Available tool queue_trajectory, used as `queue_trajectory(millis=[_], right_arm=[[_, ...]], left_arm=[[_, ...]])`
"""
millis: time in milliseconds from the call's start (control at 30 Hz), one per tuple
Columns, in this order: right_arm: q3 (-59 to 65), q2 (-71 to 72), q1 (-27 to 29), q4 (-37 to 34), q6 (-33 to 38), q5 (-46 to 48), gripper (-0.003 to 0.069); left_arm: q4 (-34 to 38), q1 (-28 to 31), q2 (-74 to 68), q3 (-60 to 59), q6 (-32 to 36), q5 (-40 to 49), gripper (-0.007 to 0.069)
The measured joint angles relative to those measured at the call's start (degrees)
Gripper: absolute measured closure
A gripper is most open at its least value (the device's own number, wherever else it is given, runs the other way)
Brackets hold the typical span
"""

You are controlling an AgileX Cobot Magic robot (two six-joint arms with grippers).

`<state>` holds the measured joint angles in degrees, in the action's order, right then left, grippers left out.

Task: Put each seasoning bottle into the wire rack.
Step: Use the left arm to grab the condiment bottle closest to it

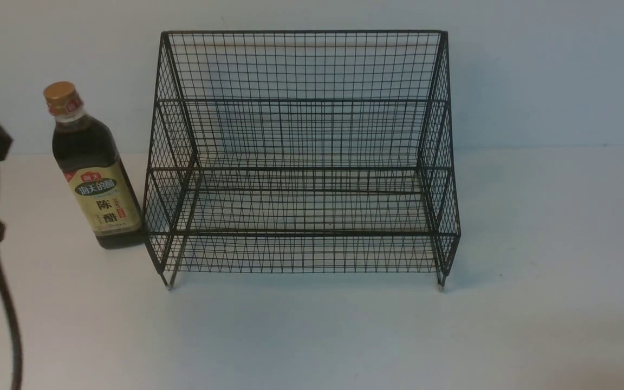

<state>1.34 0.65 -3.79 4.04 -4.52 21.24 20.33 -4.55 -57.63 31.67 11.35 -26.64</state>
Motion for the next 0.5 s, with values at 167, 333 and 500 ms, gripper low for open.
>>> queue_trajectory(millis=[167, 333, 500], right_arm=[[0.00, 0.00, 0.00, 0.00, 0.00, 0.00, 0.0673], [0.00, 0.00, 0.00, 0.00, 0.00, 0.00, 0.0673], [0.00, 0.00, 0.00, 0.00, 0.00, 0.00, 0.0673]], left_arm=[[0.00, 0.00, -7.94, 3.86, 0.00, 0.12, 0.0454], [0.00, 0.00, -12.88, 6.56, 0.00, -2.20, 0.0291], [0.00, 0.05, -20.34, 9.39, 0.00, -5.13, 0.0086]])
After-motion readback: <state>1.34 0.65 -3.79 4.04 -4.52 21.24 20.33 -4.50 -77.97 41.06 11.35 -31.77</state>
